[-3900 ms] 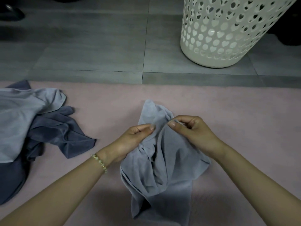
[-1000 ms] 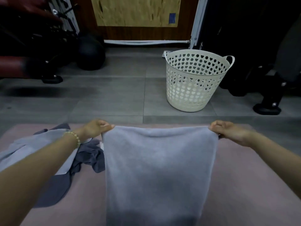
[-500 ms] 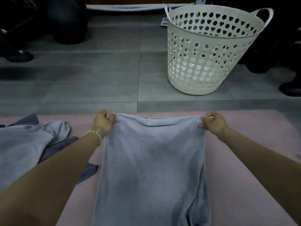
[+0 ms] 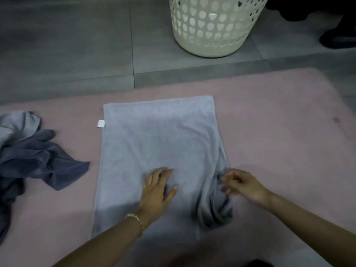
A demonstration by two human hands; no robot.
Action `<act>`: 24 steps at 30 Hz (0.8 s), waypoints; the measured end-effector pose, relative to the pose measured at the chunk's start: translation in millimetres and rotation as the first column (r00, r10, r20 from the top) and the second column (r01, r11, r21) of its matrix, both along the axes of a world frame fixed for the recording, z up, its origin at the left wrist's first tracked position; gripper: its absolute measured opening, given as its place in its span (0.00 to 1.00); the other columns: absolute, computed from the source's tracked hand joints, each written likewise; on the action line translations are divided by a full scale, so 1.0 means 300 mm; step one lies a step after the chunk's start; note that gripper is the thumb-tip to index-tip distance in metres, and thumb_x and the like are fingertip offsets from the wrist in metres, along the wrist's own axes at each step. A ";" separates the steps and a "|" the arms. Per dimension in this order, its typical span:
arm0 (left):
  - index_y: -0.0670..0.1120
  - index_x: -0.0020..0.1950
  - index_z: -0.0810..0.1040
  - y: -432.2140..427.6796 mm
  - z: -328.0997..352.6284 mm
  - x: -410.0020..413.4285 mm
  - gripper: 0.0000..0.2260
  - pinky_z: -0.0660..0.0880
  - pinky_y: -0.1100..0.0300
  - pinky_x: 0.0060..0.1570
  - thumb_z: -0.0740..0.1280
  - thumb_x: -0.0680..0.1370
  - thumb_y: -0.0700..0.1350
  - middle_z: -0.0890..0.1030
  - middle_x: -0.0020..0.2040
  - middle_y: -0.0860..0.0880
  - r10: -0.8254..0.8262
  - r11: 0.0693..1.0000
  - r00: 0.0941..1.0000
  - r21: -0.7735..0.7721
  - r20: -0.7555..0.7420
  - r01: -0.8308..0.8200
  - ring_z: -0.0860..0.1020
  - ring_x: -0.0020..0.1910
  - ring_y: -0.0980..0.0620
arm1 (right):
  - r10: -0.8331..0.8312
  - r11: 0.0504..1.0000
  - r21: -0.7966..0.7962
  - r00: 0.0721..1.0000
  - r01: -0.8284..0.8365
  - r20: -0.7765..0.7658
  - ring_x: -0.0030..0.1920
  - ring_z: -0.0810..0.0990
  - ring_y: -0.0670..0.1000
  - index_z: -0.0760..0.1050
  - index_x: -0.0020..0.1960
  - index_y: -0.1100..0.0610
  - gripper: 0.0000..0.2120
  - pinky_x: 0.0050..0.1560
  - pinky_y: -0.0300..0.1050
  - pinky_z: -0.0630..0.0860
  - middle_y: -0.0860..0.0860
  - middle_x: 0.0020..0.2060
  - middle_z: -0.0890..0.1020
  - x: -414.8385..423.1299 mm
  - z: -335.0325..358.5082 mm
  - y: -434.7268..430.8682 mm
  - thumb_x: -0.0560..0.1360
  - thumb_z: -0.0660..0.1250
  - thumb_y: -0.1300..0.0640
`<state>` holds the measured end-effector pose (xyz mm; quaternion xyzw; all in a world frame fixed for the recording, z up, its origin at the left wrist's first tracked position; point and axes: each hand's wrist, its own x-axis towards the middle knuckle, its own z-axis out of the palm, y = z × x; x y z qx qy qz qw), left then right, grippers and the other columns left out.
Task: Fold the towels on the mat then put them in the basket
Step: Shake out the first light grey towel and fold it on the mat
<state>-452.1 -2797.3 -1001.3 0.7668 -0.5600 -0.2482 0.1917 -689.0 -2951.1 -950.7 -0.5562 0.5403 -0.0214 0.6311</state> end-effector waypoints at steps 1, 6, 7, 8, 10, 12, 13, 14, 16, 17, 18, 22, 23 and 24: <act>0.53 0.72 0.66 0.019 -0.008 -0.019 0.32 0.51 0.60 0.72 0.46 0.75 0.69 0.65 0.71 0.51 -0.009 1.000 1.000 0.014 0.010 0.009 0.58 0.70 0.54 | 0.019 0.999 0.044 0.999 -0.018 -0.028 0.28 0.80 0.46 0.74 0.41 0.61 0.06 0.34 0.39 0.79 0.57 0.35 0.81 -0.010 -0.005 0.041 0.76 0.66 0.60; 0.51 0.76 0.58 0.074 -0.047 -0.040 0.30 0.39 0.58 0.72 0.41 0.79 0.65 0.56 0.77 0.50 -0.068 0.994 0.989 0.095 0.133 0.056 0.52 0.75 0.51 | 0.245 0.965 -0.041 0.944 -0.260 -0.219 0.26 0.74 0.42 0.75 0.31 0.59 0.16 0.31 0.32 0.70 0.46 0.24 0.76 -0.028 -0.042 0.189 0.70 0.73 0.50; 0.52 0.77 0.54 0.085 -0.050 -0.046 0.32 0.36 0.58 0.72 0.38 0.78 0.66 0.52 0.77 0.52 -0.057 0.995 0.986 0.086 0.159 0.044 0.50 0.76 0.51 | 0.304 0.934 -0.104 0.912 -0.343 -0.275 0.26 0.73 0.40 0.76 0.30 0.58 0.15 0.32 0.30 0.69 0.44 0.24 0.76 -0.033 -0.047 0.207 0.70 0.74 0.50; 0.53 0.77 0.52 0.096 -0.050 -0.054 0.34 0.35 0.58 0.72 0.35 0.76 0.68 0.50 0.77 0.53 -0.038 0.997 0.985 0.072 0.166 0.026 0.48 0.76 0.51 | 0.325 0.910 -0.158 0.897 -0.383 -0.300 0.27 0.73 0.40 0.78 0.32 0.58 0.13 0.33 0.29 0.68 0.44 0.26 0.77 -0.036 -0.049 0.221 0.70 0.74 0.51; 0.53 0.77 0.53 0.122 -0.038 -0.071 0.38 0.37 0.57 0.73 0.32 0.73 0.70 0.52 0.78 0.51 0.013 0.996 0.990 0.084 0.137 -0.024 0.49 0.76 0.49 | 0.261 0.923 -0.220 0.933 -0.316 -0.249 0.29 0.75 0.38 0.82 0.35 0.57 0.07 0.36 0.29 0.69 0.42 0.28 0.80 -0.053 -0.046 0.248 0.71 0.73 0.57; 0.51 0.76 0.57 0.148 -0.022 -0.086 0.41 0.41 0.55 0.73 0.31 0.72 0.71 0.59 0.75 0.47 0.048 0.994 0.988 0.085 0.148 -0.061 0.54 0.75 0.47 | 0.054 0.963 -0.257 0.992 -0.081 -0.113 0.29 0.77 0.36 0.81 0.34 0.53 0.08 0.36 0.28 0.71 0.39 0.26 0.80 -0.077 -0.025 0.276 0.71 0.73 0.62; 0.51 0.76 0.58 0.157 -0.018 -0.093 0.41 0.42 0.54 0.74 0.31 0.72 0.71 0.60 0.75 0.47 0.053 0.994 0.985 0.090 0.166 -0.068 0.55 0.75 0.46 | -0.054 0.961 -0.272 0.998 0.040 -0.043 0.29 0.77 0.35 0.80 0.34 0.53 0.08 0.36 0.27 0.72 0.40 0.26 0.80 -0.094 -0.014 0.286 0.71 0.72 0.62; 0.52 0.77 0.55 0.166 -0.017 -0.099 0.41 0.41 0.52 0.74 0.31 0.71 0.71 0.58 0.76 0.47 0.038 0.990 0.981 0.125 0.188 -0.062 0.53 0.75 0.47 | -0.149 0.947 -0.285 0.989 0.148 0.017 0.29 0.77 0.35 0.80 0.35 0.55 0.08 0.36 0.28 0.72 0.41 0.27 0.81 -0.114 -0.005 0.294 0.72 0.71 0.62; 0.55 0.77 0.41 0.175 -0.022 -0.103 0.40 0.36 0.49 0.73 0.29 0.69 0.72 0.43 0.78 0.53 -0.005 0.973 0.974 0.224 0.227 -0.047 0.42 0.77 0.51 | -0.312 0.911 -0.243 0.942 0.333 0.120 0.30 0.77 0.38 0.81 0.39 0.58 0.06 0.36 0.28 0.72 0.46 0.30 0.81 -0.157 0.009 0.306 0.74 0.69 0.61; 0.56 0.75 0.35 0.176 -0.025 -0.102 0.40 0.34 0.46 0.72 0.26 0.66 0.72 0.36 0.76 0.56 -0.019 0.965 0.972 0.259 0.236 -0.044 0.37 0.76 0.53 | -0.379 0.897 -0.178 0.911 0.405 0.162 0.30 0.76 0.40 0.81 0.41 0.58 0.06 0.35 0.29 0.73 0.47 0.29 0.79 -0.179 0.014 0.312 0.75 0.68 0.61; 0.56 0.73 0.31 0.176 -0.027 -0.102 0.40 0.34 0.44 0.71 0.23 0.64 0.72 0.32 0.74 0.57 -0.032 0.959 0.969 0.280 0.245 -0.039 0.34 0.74 0.54 | -0.434 0.883 -0.100 0.879 0.458 0.197 0.29 0.74 0.42 0.81 0.42 0.58 0.06 0.34 0.30 0.73 0.48 0.28 0.77 -0.200 0.014 0.314 0.76 0.66 0.60; 0.55 0.71 0.28 0.176 -0.037 -0.109 0.42 0.35 0.41 0.70 0.18 0.60 0.71 0.29 0.71 0.56 -0.058 0.946 0.958 0.323 0.282 -0.038 0.32 0.73 0.55 | -0.368 0.917 -0.076 0.905 0.391 0.215 0.29 0.75 0.39 0.78 0.43 0.59 0.07 0.33 0.29 0.73 0.43 0.27 0.80 -0.251 0.003 0.317 0.78 0.63 0.62; 0.55 0.71 0.28 0.175 -0.038 -0.111 0.42 0.35 0.41 0.71 0.17 0.60 0.71 0.29 0.72 0.56 -0.060 0.944 0.953 0.326 0.295 -0.041 0.33 0.73 0.55 | -0.303 0.932 -0.153 0.939 0.328 0.165 0.27 0.74 0.37 0.77 0.42 0.60 0.08 0.32 0.28 0.71 0.42 0.25 0.79 -0.256 -0.007 0.313 0.78 0.63 0.63; 0.55 0.72 0.28 0.175 -0.038 -0.112 0.42 0.36 0.41 0.71 0.17 0.60 0.71 0.29 0.72 0.56 -0.068 0.942 0.949 0.333 0.309 -0.041 0.33 0.73 0.55 | -0.259 0.936 -0.214 0.959 0.278 0.112 0.25 0.72 0.37 0.76 0.40 0.61 0.08 0.31 0.27 0.69 0.41 0.23 0.77 -0.258 -0.021 0.308 0.77 0.64 0.64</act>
